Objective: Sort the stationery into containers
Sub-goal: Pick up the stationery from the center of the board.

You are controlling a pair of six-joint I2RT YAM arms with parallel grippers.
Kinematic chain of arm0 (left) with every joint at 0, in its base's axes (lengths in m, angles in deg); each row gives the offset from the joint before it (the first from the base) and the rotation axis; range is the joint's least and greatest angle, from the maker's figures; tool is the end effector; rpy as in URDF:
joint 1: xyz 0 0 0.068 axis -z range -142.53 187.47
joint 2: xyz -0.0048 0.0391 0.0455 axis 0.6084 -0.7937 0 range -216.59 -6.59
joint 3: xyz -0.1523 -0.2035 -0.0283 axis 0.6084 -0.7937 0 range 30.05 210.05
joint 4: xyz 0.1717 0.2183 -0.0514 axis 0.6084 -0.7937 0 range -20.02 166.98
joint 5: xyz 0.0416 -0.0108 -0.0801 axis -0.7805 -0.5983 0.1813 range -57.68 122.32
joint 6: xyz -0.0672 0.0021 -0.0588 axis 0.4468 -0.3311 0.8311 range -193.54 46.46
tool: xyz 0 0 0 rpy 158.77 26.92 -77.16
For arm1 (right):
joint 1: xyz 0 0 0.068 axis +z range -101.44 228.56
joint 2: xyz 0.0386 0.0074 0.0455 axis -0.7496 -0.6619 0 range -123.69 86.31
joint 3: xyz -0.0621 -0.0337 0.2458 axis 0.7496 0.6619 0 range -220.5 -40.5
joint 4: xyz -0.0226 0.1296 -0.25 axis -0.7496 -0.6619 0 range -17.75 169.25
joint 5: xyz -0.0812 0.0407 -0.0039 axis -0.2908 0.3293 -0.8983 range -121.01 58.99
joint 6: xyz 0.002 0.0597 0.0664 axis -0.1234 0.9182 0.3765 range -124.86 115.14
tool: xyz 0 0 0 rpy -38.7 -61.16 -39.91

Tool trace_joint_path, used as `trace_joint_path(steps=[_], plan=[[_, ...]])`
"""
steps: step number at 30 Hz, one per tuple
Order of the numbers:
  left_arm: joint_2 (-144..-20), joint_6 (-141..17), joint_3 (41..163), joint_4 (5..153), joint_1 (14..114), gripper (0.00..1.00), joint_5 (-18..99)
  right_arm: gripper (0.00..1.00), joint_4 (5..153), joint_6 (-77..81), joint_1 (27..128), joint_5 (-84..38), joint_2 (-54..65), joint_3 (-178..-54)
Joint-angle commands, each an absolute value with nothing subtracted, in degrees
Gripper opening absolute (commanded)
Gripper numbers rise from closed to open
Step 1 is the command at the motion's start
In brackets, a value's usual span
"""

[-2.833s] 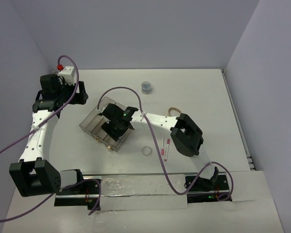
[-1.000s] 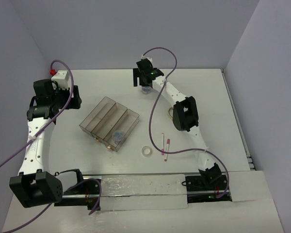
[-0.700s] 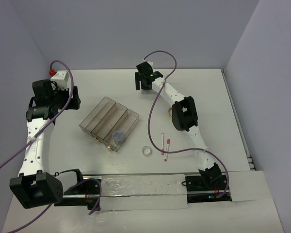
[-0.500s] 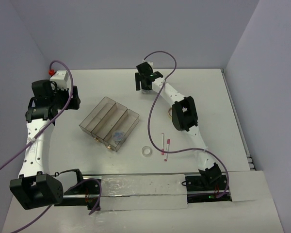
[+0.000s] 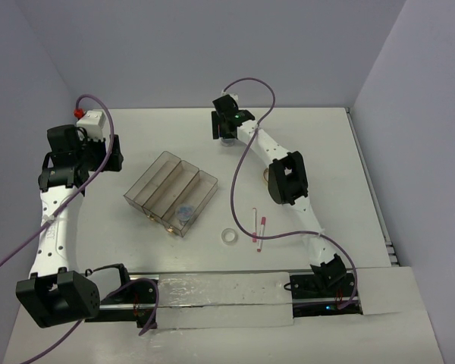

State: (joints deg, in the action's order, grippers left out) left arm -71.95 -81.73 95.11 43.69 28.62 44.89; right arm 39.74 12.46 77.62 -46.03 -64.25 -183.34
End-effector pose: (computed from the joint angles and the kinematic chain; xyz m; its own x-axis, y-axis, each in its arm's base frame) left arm 0.3102 0.0308 0.3120 -0.5371 0.0571 -0.8416 0.1065 0.9943 -0.0005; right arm 0.5431 0.2782 0.1474 -0.7064 -0.0638 -0.7049 -0.1103 0.9937 0.0206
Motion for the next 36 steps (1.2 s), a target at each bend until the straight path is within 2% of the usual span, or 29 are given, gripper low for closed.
trace_joint_path(steps=[1,7,9,11,14,17,20,31,36], plan=[[-70.8,-82.4,96.0,44.4,27.8,0.89,45.2,0.78,39.4,12.2,77.3,-45.9,-65.2,-186.2],[-70.9,-82.5,96.1,44.4,27.4,0.89,45.5,0.72,39.2,12.4,77.2,-45.8,-65.4,-186.6],[-70.8,-82.7,96.2,44.4,27.2,0.89,45.5,0.66,39.3,12.4,77.2,-45.7,-65.3,-186.5],[-70.5,-82.9,96.1,44.4,27.1,0.89,45.4,0.55,39.3,12.6,77.1,-45.7,-65.2,-186.2],[-70.5,-83.0,95.9,44.4,27.0,0.9,45.4,0.47,39.6,12.7,76.9,-45.2,-64.8,-185.3],[-70.2,-83.0,95.6,44.4,26.7,0.89,45.7,0.19,40.7,12.6,76.9,-45.2,-63.5,-183.5],[-70.1,-82.9,95.5,44.3,26.7,0.89,45.9,0.01,42.8,12.1,76.9,-45.0,-61.6,-180.3],[-70.0,-81.9,96.3,43.5,26.2,0.9,47.2,0.0,57.5,5.4,78.3,-44.6,-38.9,-157.9],[-69.9,-81.6,96.8,42.3,26.1,0.89,47.8,0.0,57.6,0.2,81.3,-44.2,-29.8,-151.1]])
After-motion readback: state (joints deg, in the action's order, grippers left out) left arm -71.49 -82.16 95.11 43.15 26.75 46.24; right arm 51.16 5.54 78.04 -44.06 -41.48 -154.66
